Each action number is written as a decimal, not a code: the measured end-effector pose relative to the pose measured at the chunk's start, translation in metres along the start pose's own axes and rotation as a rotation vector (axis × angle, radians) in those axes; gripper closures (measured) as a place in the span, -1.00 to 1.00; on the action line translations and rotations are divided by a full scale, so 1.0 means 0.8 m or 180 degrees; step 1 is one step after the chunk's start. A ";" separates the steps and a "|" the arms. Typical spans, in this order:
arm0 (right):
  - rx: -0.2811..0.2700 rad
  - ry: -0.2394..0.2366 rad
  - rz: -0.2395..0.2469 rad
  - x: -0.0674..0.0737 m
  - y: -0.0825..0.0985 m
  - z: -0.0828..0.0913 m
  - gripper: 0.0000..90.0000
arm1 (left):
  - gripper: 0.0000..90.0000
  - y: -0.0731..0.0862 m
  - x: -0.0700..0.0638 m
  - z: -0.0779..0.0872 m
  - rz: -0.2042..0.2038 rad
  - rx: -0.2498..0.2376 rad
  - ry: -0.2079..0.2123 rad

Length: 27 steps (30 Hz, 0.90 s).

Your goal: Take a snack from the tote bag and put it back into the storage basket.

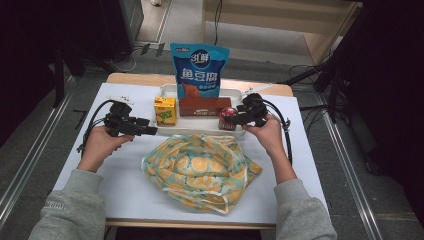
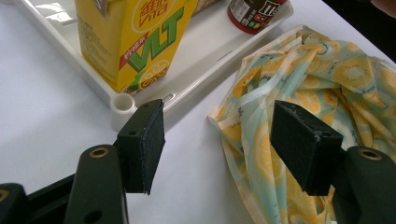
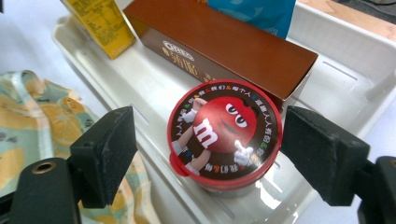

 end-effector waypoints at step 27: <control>-0.0081 -0.0042 0.0024 0.025 0.035 0.052 -0.56 | -0.22 0.000 -0.004 0.004 -0.0019 -0.0011 0.0011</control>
Point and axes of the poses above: each handheld gripper's, and its own axes: z roughly backward along the jaws, y roughly out of its underside, x roughly to its left, the point moved 5 cm from there along -z, roughly forward along the jaws, and after that the axes turned 4 degrees about -z, right-handed, at the moved point
